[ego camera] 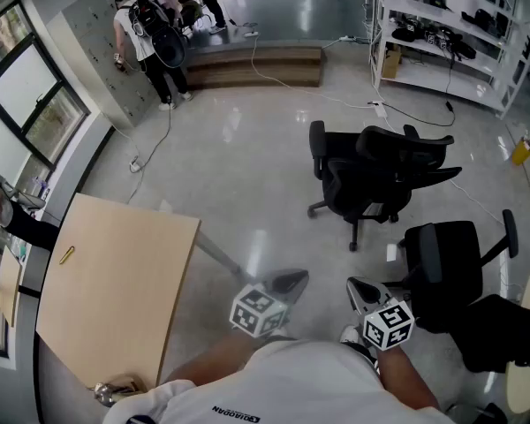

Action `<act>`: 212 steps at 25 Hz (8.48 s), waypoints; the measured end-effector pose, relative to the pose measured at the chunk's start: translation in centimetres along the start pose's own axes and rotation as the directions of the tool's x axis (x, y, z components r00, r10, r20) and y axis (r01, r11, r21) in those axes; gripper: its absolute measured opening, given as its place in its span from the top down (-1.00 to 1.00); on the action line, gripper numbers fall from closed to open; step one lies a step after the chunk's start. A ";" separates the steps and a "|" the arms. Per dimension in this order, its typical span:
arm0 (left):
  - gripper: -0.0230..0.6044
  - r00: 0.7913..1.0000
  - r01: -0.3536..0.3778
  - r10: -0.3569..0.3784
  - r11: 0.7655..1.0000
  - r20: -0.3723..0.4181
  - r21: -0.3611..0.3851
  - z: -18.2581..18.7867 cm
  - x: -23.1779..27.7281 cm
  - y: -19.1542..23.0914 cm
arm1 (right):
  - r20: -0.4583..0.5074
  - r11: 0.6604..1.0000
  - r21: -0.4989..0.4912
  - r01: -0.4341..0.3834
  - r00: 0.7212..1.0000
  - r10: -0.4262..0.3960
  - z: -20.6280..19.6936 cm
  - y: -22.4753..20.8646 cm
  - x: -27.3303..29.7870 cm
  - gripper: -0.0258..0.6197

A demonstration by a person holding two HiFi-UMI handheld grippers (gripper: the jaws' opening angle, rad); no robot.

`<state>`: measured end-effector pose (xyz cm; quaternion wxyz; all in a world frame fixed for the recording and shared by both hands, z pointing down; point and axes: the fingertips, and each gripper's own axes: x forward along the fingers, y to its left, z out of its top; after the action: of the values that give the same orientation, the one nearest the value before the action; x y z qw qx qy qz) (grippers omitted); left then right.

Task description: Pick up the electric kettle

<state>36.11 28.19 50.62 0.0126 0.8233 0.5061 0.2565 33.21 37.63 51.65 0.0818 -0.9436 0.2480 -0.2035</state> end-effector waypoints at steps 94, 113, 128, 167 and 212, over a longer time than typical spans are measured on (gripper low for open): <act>0.94 0.342 -0.774 0.937 0.238 -0.071 -0.587 -19.9 -31.1 -13.3 | -0.485 0.324 -0.021 -0.946 0.293 0.824 -11.1 31.3 -0.5 0.85; 0.94 0.218 -0.783 0.972 0.123 -0.083 -0.610 -31.4 -50.7 -18.5 | -0.551 0.216 -0.063 -0.974 0.214 0.806 -18.0 53.8 -3.7 0.85; 0.94 0.246 -0.755 0.965 0.129 -0.094 -0.643 -38.2 -60.3 -20.1 | -0.579 0.219 -0.112 -0.969 0.243 0.778 -21.9 64.8 -6.1 0.85; 0.94 0.066 -0.659 0.971 -0.131 -0.230 -0.741 -43.7 -67.3 -17.8 | -0.643 0.282 -0.376 -0.883 0.468 0.606 -28.7 77.9 13.9 0.46; 0.94 0.025 -0.725 0.995 -0.046 -0.093 -0.687 -36.1 -62.2 -23.2 | -0.429 0.249 -0.222 -0.943 0.324 0.843 -12.3 69.3 0.6 0.70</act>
<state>-20.94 -21.35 49.97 0.1982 0.9255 -0.2923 0.1372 -1.61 -23.15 45.31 -0.0580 -0.5925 0.7869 -0.1624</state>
